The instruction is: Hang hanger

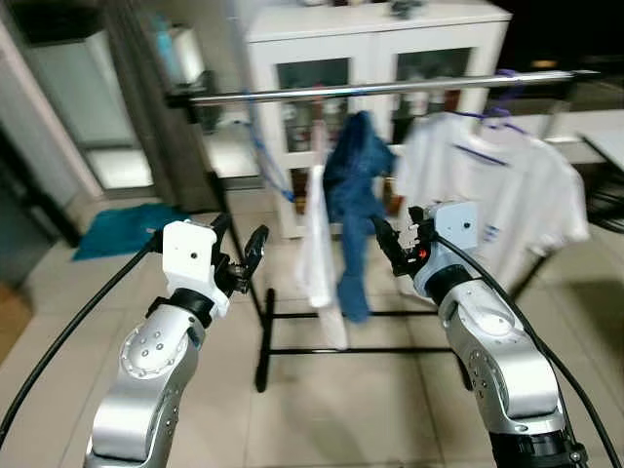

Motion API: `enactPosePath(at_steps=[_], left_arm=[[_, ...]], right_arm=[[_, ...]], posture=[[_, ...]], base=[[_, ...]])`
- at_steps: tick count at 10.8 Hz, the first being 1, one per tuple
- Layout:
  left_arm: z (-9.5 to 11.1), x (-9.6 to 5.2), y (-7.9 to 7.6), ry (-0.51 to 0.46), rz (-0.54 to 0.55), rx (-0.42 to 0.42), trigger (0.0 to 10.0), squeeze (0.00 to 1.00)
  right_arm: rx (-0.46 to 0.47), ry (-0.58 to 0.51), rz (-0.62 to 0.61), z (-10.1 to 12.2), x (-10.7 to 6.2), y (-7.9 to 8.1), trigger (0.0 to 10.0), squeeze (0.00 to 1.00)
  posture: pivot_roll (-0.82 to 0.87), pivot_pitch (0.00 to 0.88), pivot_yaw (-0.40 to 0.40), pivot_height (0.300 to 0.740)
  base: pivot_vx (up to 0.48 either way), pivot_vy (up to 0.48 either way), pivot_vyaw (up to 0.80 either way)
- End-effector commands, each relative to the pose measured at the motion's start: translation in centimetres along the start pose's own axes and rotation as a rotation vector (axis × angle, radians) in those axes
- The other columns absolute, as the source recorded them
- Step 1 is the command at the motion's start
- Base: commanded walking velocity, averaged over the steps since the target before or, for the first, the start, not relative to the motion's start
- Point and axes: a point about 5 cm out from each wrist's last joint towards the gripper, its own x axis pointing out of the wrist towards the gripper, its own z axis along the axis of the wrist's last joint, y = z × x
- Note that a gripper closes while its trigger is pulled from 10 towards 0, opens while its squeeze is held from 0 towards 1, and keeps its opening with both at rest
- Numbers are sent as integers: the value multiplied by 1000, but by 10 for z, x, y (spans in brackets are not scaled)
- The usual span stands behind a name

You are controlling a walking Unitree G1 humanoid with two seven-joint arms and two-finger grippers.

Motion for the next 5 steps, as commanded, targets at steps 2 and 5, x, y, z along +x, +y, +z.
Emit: enactPosePath(at_steps=[2, 5], left_arm=[[0, 0, 4, -2, 22, 8, 10000, 0], [-1, -2, 4, 7, 17, 17, 10000, 0]], right_arm=[[-10, -22, 19, 5, 5, 4, 10000, 0], [-15, -20, 23, 4, 5, 5, 10000, 0]], posture=[[-58, 0, 110, 740], [-51, 0, 107, 740]], base=[[332, 0, 0], [341, 0, 0]])
